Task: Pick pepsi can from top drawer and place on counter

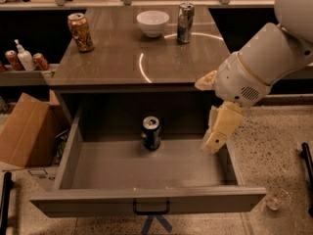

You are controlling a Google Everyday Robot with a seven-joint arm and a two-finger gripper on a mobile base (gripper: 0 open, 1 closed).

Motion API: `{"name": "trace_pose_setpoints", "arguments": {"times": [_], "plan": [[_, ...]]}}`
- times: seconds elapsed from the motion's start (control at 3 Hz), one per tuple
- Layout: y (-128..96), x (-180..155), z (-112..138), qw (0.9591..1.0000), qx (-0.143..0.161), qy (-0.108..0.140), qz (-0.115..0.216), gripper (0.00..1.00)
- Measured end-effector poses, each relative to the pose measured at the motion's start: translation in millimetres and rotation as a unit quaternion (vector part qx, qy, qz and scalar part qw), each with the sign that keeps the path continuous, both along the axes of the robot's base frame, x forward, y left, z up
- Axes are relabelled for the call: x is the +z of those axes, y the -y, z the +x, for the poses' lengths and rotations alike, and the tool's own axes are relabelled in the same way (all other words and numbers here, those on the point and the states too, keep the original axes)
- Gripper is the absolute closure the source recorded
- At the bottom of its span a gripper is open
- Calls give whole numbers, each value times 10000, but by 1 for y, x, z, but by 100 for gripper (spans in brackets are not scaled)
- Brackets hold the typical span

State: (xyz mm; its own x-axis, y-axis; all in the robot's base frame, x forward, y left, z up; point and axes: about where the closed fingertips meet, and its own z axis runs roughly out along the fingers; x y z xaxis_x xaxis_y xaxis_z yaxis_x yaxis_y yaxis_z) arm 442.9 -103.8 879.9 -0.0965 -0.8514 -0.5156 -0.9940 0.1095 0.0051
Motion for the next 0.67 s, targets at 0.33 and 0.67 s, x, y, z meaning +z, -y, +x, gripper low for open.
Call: {"name": "trace_pose_setpoints", "arguments": {"times": [0.33,0.67], "plan": [[-1,-29,9,10000,-56,-28,71,0],[0,-60,24,9992,-82,104,385,0]]}}
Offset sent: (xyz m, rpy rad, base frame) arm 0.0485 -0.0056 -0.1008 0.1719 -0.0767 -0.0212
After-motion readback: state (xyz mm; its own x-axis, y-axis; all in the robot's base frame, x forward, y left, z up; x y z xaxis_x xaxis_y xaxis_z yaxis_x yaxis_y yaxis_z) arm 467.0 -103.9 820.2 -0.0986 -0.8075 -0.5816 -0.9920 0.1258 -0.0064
